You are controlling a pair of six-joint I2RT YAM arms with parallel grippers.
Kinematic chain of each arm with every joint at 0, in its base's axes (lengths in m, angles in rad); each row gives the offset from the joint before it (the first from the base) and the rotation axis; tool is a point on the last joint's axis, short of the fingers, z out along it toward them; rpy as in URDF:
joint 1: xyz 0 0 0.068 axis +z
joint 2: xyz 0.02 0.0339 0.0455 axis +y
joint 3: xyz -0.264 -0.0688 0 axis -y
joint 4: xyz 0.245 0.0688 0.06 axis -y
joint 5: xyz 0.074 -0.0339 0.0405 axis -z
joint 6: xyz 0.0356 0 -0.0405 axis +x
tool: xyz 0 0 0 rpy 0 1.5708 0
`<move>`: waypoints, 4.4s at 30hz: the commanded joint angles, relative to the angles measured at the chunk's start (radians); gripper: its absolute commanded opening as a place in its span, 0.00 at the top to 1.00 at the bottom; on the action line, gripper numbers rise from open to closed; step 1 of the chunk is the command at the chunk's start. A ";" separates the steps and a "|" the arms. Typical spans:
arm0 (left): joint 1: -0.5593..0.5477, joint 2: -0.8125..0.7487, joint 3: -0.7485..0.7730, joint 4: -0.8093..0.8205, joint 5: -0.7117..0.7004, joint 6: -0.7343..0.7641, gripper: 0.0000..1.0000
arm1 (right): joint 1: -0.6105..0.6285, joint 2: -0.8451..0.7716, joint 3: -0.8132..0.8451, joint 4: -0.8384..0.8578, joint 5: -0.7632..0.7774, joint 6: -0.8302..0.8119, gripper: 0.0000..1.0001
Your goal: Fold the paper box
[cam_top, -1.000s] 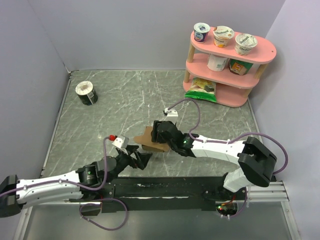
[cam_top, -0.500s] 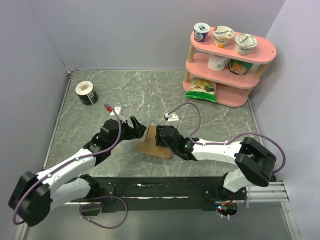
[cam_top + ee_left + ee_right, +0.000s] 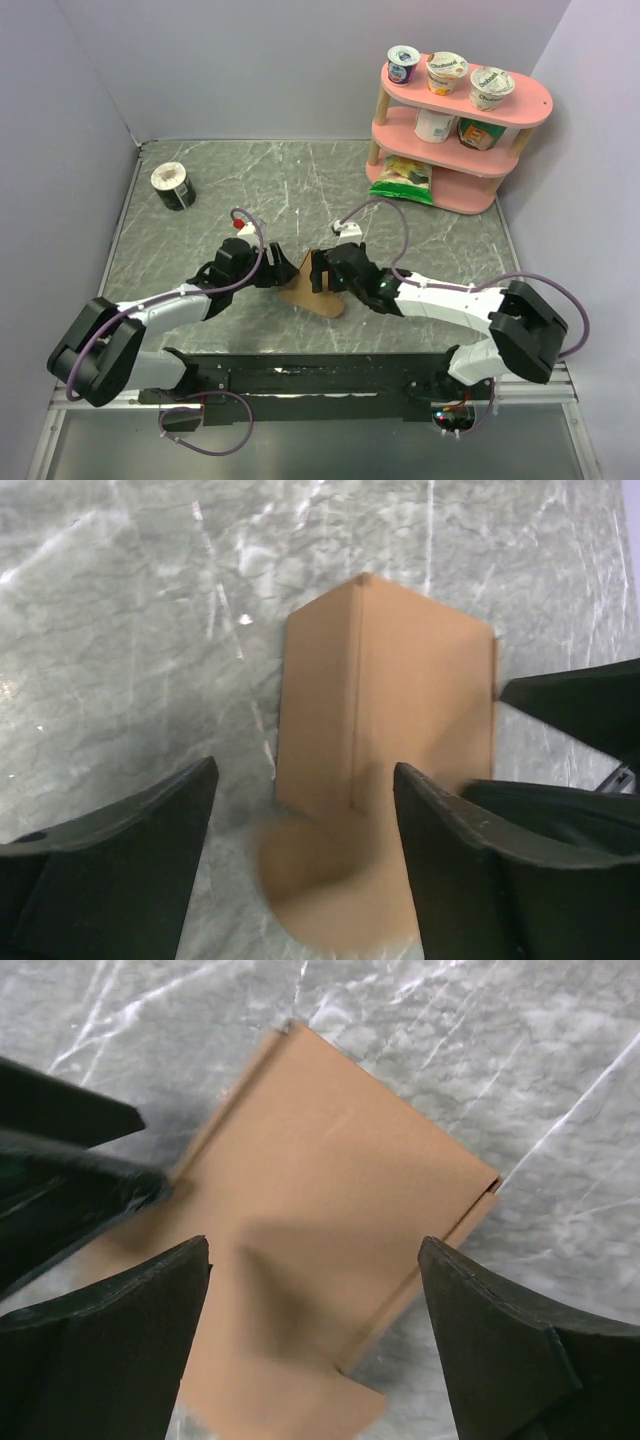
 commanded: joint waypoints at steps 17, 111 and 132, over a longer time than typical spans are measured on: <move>0.081 0.032 -0.043 0.185 0.121 -0.011 0.09 | -0.411 0.165 0.204 -0.050 -0.789 -0.443 0.18; 0.174 0.210 0.179 0.412 0.260 0.204 0.01 | -0.221 -0.091 0.212 -0.382 -0.100 -0.027 0.67; 0.173 0.013 0.082 0.295 0.222 0.239 0.01 | -0.398 -0.033 0.201 -0.118 -0.578 -0.625 0.84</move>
